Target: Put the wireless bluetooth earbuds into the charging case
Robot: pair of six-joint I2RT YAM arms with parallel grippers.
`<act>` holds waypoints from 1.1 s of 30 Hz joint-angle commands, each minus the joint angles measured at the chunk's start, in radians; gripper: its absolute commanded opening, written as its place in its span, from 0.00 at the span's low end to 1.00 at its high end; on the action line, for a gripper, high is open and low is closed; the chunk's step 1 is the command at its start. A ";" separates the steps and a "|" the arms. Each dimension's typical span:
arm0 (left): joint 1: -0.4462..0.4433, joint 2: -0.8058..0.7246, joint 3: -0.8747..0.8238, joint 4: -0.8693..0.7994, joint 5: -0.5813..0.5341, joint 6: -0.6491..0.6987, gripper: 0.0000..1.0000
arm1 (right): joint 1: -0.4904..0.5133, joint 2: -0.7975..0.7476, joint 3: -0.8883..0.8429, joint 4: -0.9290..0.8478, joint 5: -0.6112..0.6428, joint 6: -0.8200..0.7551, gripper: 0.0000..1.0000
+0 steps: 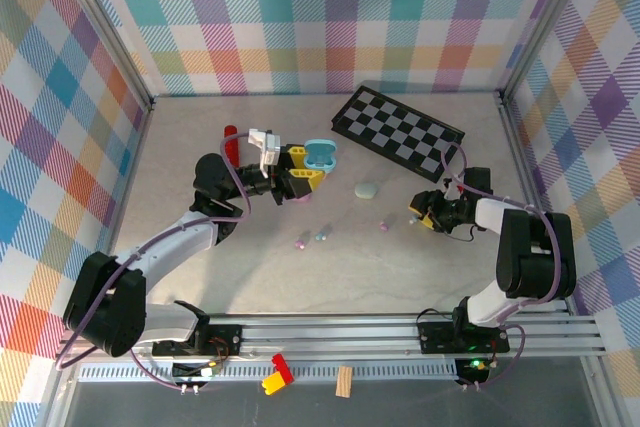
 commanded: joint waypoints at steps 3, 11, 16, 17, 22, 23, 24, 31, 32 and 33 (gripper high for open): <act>0.008 -0.031 -0.012 -0.007 0.016 0.028 0.43 | 0.000 0.027 0.034 -0.022 -0.042 -0.016 0.49; 0.009 -0.031 -0.013 -0.019 0.018 0.040 0.44 | 0.041 0.039 0.077 -0.134 0.057 -0.084 0.52; 0.008 -0.037 -0.014 -0.024 0.020 0.041 0.44 | 0.065 0.052 0.089 -0.151 0.077 -0.092 0.51; 0.008 -0.039 -0.014 -0.030 0.021 0.043 0.44 | 0.070 0.054 0.091 -0.154 0.073 -0.093 0.51; 0.008 -0.048 -0.014 -0.047 0.022 0.054 0.44 | 0.078 0.060 0.096 -0.153 0.051 -0.096 0.50; 0.008 -0.049 -0.014 -0.049 0.021 0.055 0.44 | 0.079 0.060 0.096 -0.149 0.044 -0.096 0.49; 0.009 -0.050 -0.014 -0.050 0.021 0.055 0.44 | 0.078 0.061 0.095 -0.146 0.034 -0.096 0.48; 0.009 -0.057 -0.016 -0.063 0.021 0.063 0.44 | 0.079 0.058 0.087 -0.099 -0.010 -0.066 0.43; 0.009 -0.059 -0.017 -0.065 0.021 0.063 0.44 | 0.079 0.059 0.087 -0.094 -0.016 -0.063 0.42; 0.010 -0.059 -0.019 -0.068 0.019 0.065 0.44 | 0.078 0.062 0.090 -0.092 -0.020 -0.060 0.41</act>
